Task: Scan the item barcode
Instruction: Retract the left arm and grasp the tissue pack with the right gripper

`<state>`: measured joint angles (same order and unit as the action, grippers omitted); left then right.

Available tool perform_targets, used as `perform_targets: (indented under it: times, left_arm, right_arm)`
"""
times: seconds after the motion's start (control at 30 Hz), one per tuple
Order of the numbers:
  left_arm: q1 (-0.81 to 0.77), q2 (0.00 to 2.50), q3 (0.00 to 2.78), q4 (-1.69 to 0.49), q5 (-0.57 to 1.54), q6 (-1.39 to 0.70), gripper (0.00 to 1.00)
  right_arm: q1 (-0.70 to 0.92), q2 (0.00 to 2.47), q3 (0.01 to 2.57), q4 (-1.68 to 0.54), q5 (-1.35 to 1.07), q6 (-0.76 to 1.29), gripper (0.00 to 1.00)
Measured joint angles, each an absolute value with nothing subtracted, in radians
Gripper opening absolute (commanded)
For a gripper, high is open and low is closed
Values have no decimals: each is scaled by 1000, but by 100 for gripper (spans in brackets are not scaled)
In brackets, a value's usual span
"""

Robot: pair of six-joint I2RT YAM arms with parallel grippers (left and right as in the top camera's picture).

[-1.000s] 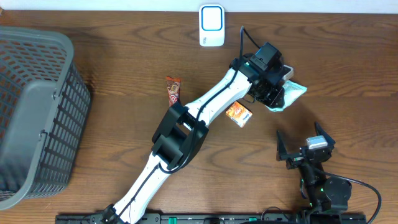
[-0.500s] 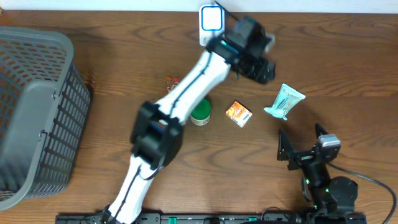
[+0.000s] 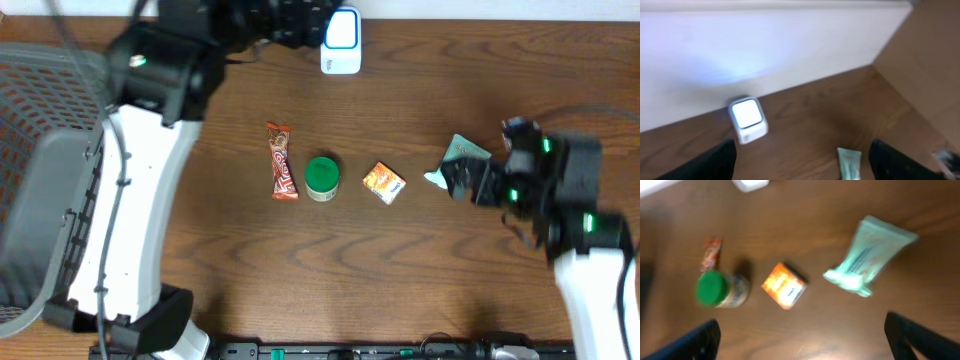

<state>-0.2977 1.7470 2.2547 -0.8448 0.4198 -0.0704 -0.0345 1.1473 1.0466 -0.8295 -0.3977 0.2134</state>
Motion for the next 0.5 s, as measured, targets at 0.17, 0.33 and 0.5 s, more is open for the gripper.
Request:
perform_targets:
  times: [0.17, 0.33, 0.5]
  left_arm:
    - [-196, 1694, 2255, -918, 418, -71, 85]
    - [-128, 1663, 2255, -997, 416, -70, 84]
    - [-112, 1663, 2255, -1056, 405, -48, 85]
  right_arm:
    - [-34, 1427, 1190, -839, -529, 193, 99]
    - [-34, 1640, 1202, -830, -429, 331, 99]
    - [-35, 1803, 1201, -833, -319, 477, 99]
